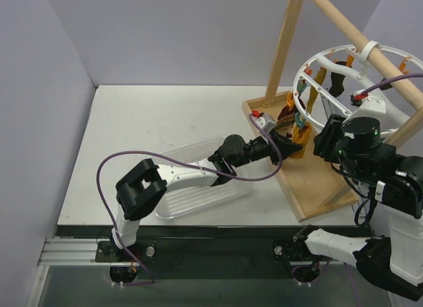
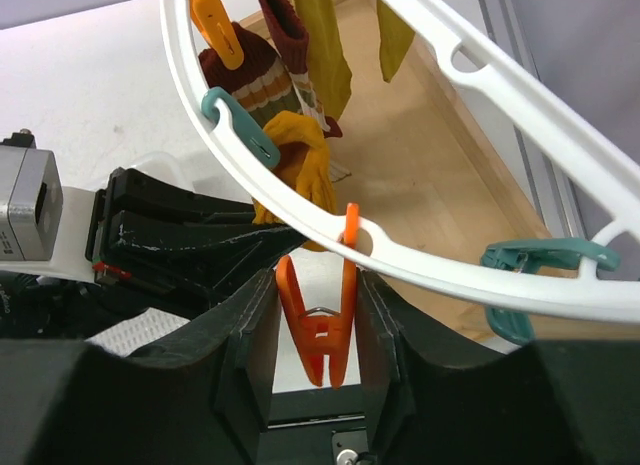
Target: Remove the socks clipped to the hanger
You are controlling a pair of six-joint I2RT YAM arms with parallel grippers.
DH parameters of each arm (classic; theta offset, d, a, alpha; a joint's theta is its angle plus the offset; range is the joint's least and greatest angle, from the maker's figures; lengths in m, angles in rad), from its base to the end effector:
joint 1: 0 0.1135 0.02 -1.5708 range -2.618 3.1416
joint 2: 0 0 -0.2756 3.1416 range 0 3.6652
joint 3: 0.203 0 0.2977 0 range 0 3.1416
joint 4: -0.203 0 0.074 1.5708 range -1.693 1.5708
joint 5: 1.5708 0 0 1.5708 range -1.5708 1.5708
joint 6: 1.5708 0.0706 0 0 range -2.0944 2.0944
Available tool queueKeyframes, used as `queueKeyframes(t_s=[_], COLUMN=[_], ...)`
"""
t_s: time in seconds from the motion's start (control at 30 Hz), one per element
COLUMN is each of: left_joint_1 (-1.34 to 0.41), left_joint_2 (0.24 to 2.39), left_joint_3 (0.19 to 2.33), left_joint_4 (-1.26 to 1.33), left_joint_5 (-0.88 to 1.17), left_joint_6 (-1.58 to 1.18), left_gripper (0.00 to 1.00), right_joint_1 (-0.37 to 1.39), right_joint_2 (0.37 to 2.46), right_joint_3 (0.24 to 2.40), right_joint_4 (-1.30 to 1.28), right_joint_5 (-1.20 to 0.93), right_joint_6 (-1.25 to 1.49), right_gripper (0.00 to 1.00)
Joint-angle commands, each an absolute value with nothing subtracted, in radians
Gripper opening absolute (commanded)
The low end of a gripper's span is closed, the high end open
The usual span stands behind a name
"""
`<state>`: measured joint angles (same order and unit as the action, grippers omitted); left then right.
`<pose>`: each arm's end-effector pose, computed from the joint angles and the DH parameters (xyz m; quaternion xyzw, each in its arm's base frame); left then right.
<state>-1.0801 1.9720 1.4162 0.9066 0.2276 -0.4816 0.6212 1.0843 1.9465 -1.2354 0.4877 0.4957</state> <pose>0.2409 -0.4847 0.3134 0.2567 0.5164 -0.6194 0.5327 0.1512 0.0676 0.5679 0.0856 0.8085 0.1207 0.5696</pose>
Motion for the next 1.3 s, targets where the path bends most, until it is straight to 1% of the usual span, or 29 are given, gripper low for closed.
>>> queueKeyframes(t_s=[0.0,0.03,0.1,0.13,0.2,0.4,0.53,0.63,0.73,0.77,0.87,1.13,1.27], left_joint_1=[-1.103,-1.107,-1.117,-1.129,-1.138,-1.187,-1.219,-1.235,-1.256,-1.265,-1.281,-1.307,-1.315], left_joint_2=[1.878,1.867,1.835,1.824,1.795,1.755,1.750,1.755,1.764,1.769,1.776,1.782,1.798], left_joint_3=[1.399,1.387,1.379,1.374,1.367,1.379,1.405,1.411,1.425,1.428,1.440,1.457,1.480], left_joint_4=[0.905,0.897,0.867,0.856,0.818,0.721,0.675,0.673,0.667,0.664,0.647,0.601,0.592], left_joint_5=[0.282,0.284,0.285,0.284,0.278,0.261,0.252,0.232,0.213,0.210,0.183,0.081,0.061], left_joint_6=[-0.511,-0.505,-0.494,-0.479,-0.460,-0.405,-0.382,-0.379,-0.383,-0.382,-0.383,-0.410,-0.414], left_gripper=[0.10,0.09,0.09,0.08,0.08,0.06,0.05,0.05,0.04,0.04,0.04,0.05,0.04], right_joint_1=[0.621,0.621,0.623,0.623,0.621,0.621,0.623,0.621,0.623,0.621,0.621,0.621,0.621], right_joint_2=[1.037,1.016,1.000,0.985,0.970,0.893,0.916,0.960,1.006,1.031,1.071,1.155,1.192], right_joint_3=[1.902,1.882,1.865,1.847,1.832,1.815,1.862,1.930,2.000,2.014,2.049,2.095,2.114], right_joint_4=[-1.295,-1.295,-1.298,-1.299,-1.308,-1.331,-1.333,-1.319,-1.321,-1.319,-1.322,-1.364,-1.373], right_joint_5=[0.431,0.426,0.410,0.385,0.359,0.272,0.183,0.137,0.141,0.150,0.184,0.405,0.452], right_joint_6=[0.520,0.528,0.531,0.534,0.537,0.545,0.535,0.526,0.523,0.523,0.522,0.509,0.494], right_gripper=[0.36,0.43,0.50,0.59,0.67,0.79,0.79,0.76,0.68,0.66,0.63,0.61,0.60])
